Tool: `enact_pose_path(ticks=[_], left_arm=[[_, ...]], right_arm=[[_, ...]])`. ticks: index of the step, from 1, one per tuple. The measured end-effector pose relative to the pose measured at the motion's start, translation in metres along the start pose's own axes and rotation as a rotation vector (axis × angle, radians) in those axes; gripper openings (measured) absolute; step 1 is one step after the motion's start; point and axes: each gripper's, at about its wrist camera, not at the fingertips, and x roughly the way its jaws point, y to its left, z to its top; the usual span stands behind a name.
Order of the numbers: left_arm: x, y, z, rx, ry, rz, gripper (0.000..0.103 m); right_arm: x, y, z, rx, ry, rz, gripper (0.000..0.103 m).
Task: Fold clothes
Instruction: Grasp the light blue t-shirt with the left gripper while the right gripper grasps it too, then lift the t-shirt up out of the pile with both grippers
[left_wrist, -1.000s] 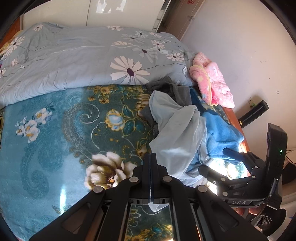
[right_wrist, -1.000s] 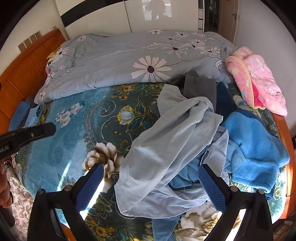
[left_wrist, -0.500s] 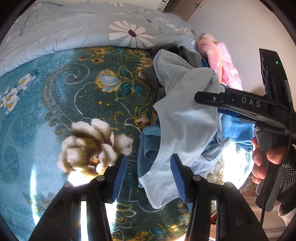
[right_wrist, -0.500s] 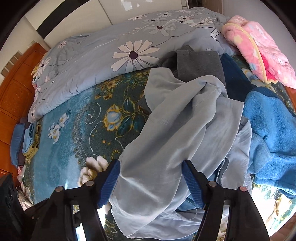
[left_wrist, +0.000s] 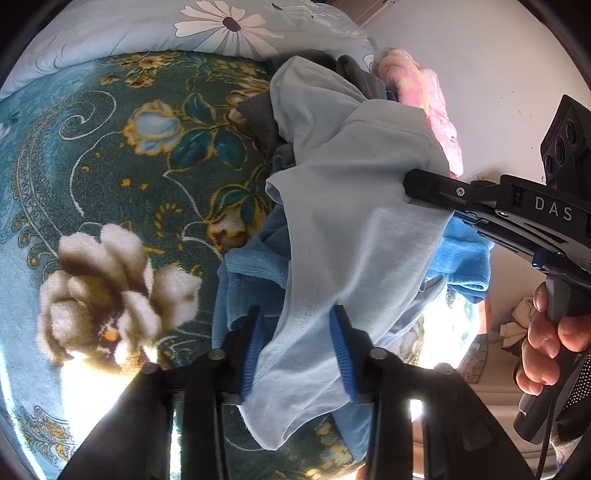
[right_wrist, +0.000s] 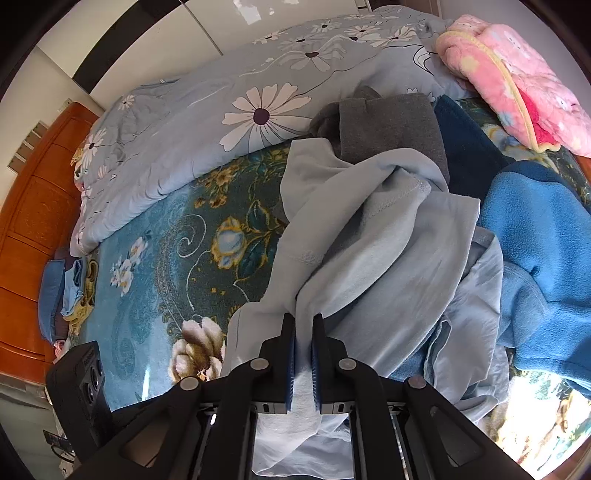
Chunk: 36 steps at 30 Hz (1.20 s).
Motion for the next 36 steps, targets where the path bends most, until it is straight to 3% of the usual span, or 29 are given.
enact_pose_path(ticks=[1, 7, 17, 26, 36], left_arm=[[-0.001, -0.003, 0.0, 0.011, -0.005, 0.004, 0.01], [-0.031, -0.017, 0.004, 0.037, -0.079, -0.015, 0.005], [-0.143, -0.043, 0.044, 0.138, -0.267, -0.046, 0.005], [-0.257, -0.066, 0.096, 0.265, -0.437, -0.012, 0.005], [-0.379, -0.058, 0.144, 0.338, -0.617, -0.036, 0.006]], right_arm=[[-0.002, 0.0, 0.0, 0.003, -0.003, 0.004, 0.008], [-0.024, 0.007, 0.005, -0.012, -0.043, 0.016, 0.008], [-0.112, 0.053, 0.029, -0.078, -0.212, 0.033, 0.007], [-0.209, 0.13, 0.062, -0.147, -0.401, 0.034, 0.007], [-0.299, 0.245, 0.096, -0.254, -0.634, 0.011, 0.007]])
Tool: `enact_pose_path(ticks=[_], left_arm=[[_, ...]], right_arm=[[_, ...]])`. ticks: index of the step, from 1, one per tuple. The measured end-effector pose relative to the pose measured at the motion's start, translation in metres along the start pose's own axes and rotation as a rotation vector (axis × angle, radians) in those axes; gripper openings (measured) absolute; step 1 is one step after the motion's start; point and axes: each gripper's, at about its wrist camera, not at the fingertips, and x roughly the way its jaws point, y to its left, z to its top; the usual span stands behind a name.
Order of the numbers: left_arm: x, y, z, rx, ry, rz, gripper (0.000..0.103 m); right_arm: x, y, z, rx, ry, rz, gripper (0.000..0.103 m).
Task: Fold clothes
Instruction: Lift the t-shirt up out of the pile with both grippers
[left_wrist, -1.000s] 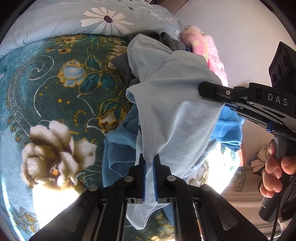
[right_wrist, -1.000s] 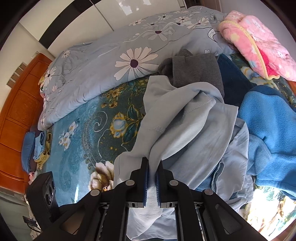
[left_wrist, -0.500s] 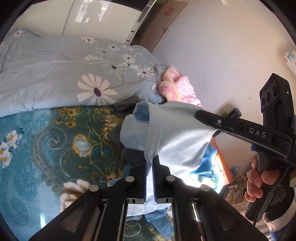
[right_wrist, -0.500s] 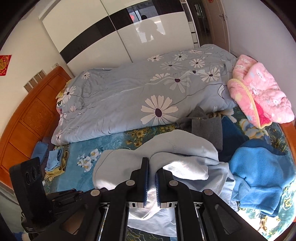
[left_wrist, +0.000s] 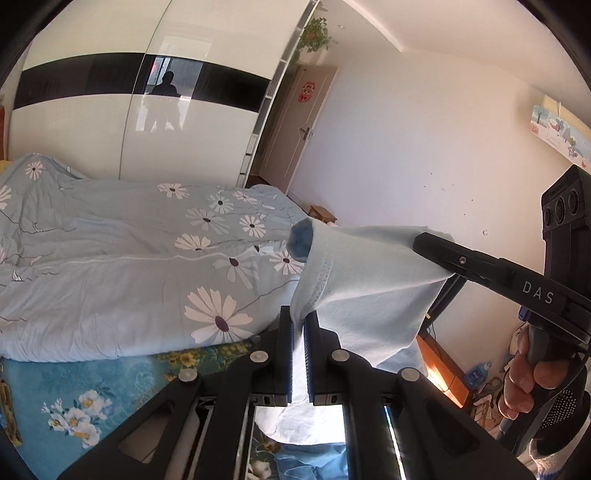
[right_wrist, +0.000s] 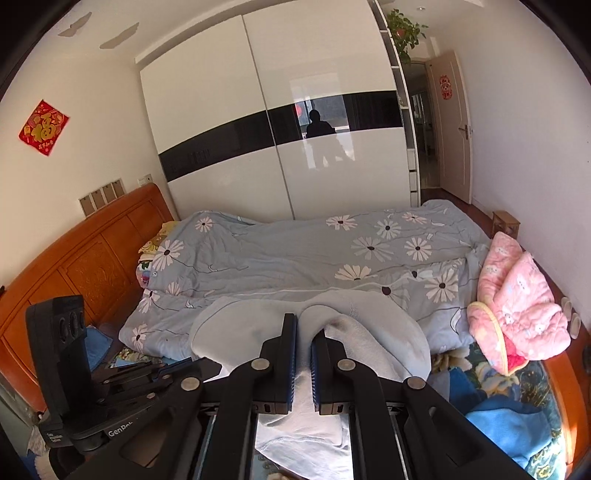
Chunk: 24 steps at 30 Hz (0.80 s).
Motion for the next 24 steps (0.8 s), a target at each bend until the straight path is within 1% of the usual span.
enact_pose_path(ticks=[4, 7, 9, 11, 13, 15, 18, 20, 24], left_arm=[[-0.028, 0.017, 0.022, 0.024, -0.038, -0.004, 0.006], [-0.046, 0.037, 0.023, 0.041, -0.044, 0.005, 0.006], [-0.053, 0.055, 0.014, 0.047, -0.019, 0.021, 0.006], [-0.054, 0.077, -0.007, 0.047, 0.031, 0.044, 0.006], [-0.051, 0.1, -0.036, 0.042, 0.097, 0.083, 0.006], [-0.046, 0.126, -0.071, 0.017, 0.174, 0.114, 0.006], [-0.032, 0.161, -0.13, -0.012, 0.295, 0.175, 0.006], [-0.026, 0.185, -0.171, -0.057, 0.379, 0.2, 0.006], [-0.035, 0.225, -0.257, -0.165, 0.505, 0.241, 0.006]], right_arm=[[-0.008, 0.038, 0.024, -0.017, -0.045, -0.003, 0.007], [-0.01, 0.067, 0.026, -0.028, -0.065, 0.005, 0.007], [-0.004, 0.085, 0.018, -0.037, -0.05, 0.017, 0.007], [0.011, 0.099, 0.0, -0.021, -0.005, 0.032, 0.007], [0.031, 0.111, -0.026, 0.009, 0.055, 0.049, 0.007], [0.056, 0.12, -0.063, 0.046, 0.134, 0.06, 0.007], [0.094, 0.133, -0.131, 0.098, 0.284, 0.087, 0.007], [0.117, 0.141, -0.179, 0.132, 0.386, 0.106, 0.007], [0.147, 0.161, -0.27, 0.17, 0.573, 0.158, 0.007]])
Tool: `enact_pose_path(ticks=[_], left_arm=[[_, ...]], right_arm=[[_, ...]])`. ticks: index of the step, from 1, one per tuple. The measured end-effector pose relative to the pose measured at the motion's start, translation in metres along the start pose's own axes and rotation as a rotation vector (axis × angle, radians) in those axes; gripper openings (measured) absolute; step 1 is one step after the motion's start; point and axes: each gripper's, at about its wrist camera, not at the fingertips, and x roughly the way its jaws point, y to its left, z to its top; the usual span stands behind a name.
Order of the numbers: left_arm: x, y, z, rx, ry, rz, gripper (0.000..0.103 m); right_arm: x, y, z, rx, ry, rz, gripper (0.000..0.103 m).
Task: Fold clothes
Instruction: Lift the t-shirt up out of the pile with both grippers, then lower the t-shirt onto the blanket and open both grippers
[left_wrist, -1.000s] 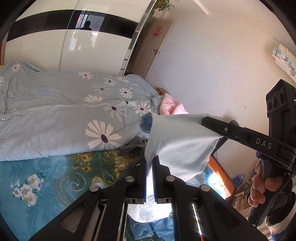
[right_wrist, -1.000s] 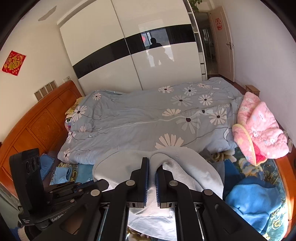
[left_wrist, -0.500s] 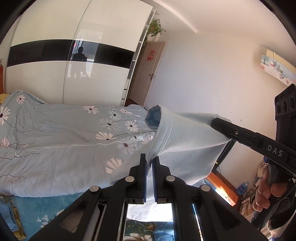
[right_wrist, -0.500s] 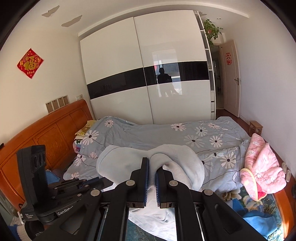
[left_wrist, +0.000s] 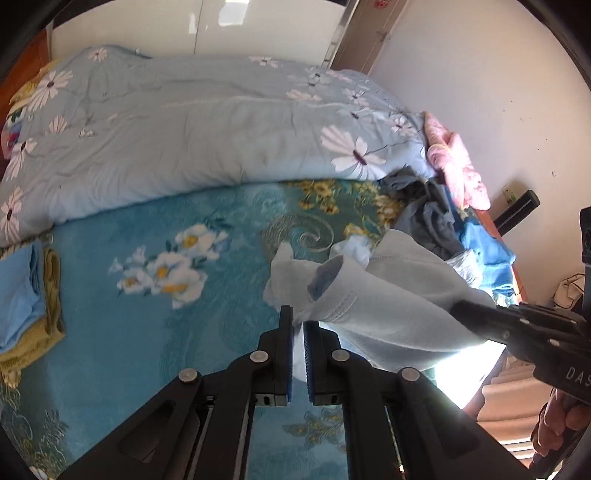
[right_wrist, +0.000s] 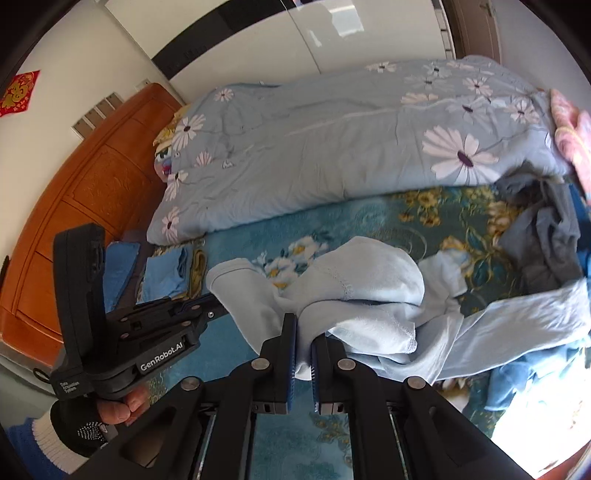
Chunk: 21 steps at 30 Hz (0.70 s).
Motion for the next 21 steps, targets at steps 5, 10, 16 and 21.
enact_pose_path(ticks=[5, 10, 16, 21], left_arm=[[0.036, 0.042, -0.071, -0.119, 0.113, 0.021, 0.006], [0.051, 0.069, -0.116, -0.268, 0.186, 0.028, 0.006], [0.035, 0.088, -0.144, -0.449, 0.167, 0.039, 0.021], [0.018, 0.079, -0.159, -0.555, 0.127, 0.035, 0.043]], right_arm=[[0.074, 0.005, -0.069, -0.001, 0.197, 0.045, 0.007], [0.118, 0.009, -0.117, -0.019, 0.347, 0.066, 0.009], [0.106, -0.008, -0.128, -0.02, 0.382, 0.035, 0.031], [0.063, -0.035, -0.109, -0.027, 0.334, -0.023, 0.043]])
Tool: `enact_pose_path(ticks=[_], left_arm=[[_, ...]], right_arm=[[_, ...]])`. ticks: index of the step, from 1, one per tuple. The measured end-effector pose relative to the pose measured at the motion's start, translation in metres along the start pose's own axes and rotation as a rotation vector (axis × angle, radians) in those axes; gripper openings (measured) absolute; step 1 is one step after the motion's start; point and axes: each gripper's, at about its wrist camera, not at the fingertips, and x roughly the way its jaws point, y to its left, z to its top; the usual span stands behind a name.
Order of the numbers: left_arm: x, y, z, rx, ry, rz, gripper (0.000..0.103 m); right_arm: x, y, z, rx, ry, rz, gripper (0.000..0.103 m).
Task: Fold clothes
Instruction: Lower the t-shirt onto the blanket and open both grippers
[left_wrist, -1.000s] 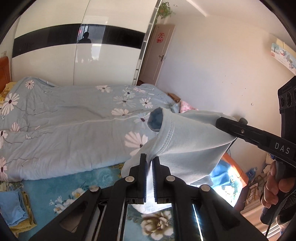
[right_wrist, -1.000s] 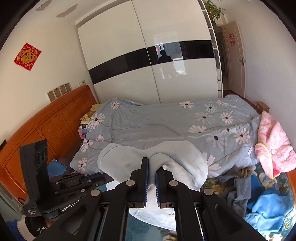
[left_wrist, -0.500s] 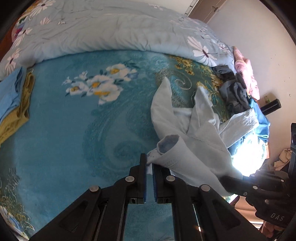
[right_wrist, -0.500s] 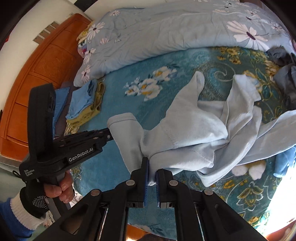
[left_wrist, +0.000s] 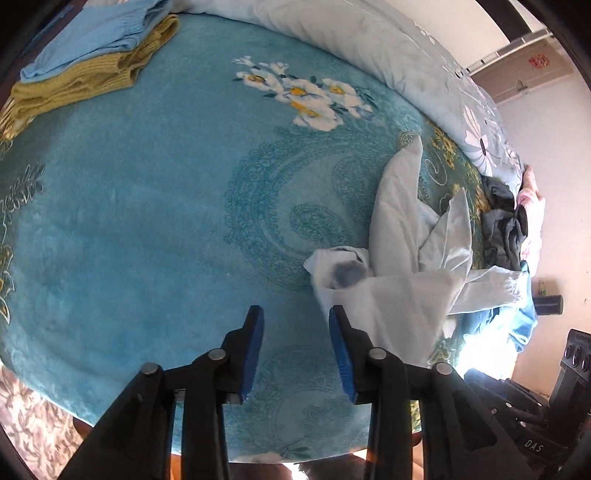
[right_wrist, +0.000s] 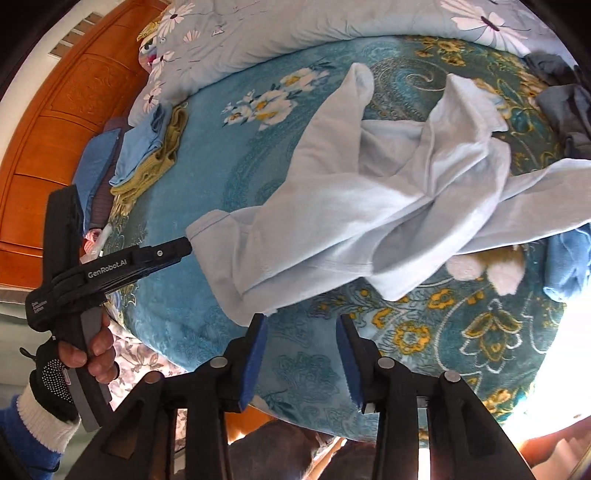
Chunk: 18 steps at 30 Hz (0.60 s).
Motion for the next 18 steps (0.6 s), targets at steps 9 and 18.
enact_pose_path(ticks=[9, 18], left_arm=[[0.043, -0.008, -0.029, -0.178, 0.065, -0.004, 0.053], [0.069, 0.006, -0.046, -0.388, 0.06, -0.005, 0.064]], right_arm=[[0.034, -0.033, 0.096, -0.056, -0.069, -0.034, 0.047], [0.123, -0.029, 0.138, -0.091, 0.042, 0.031, 0.047]])
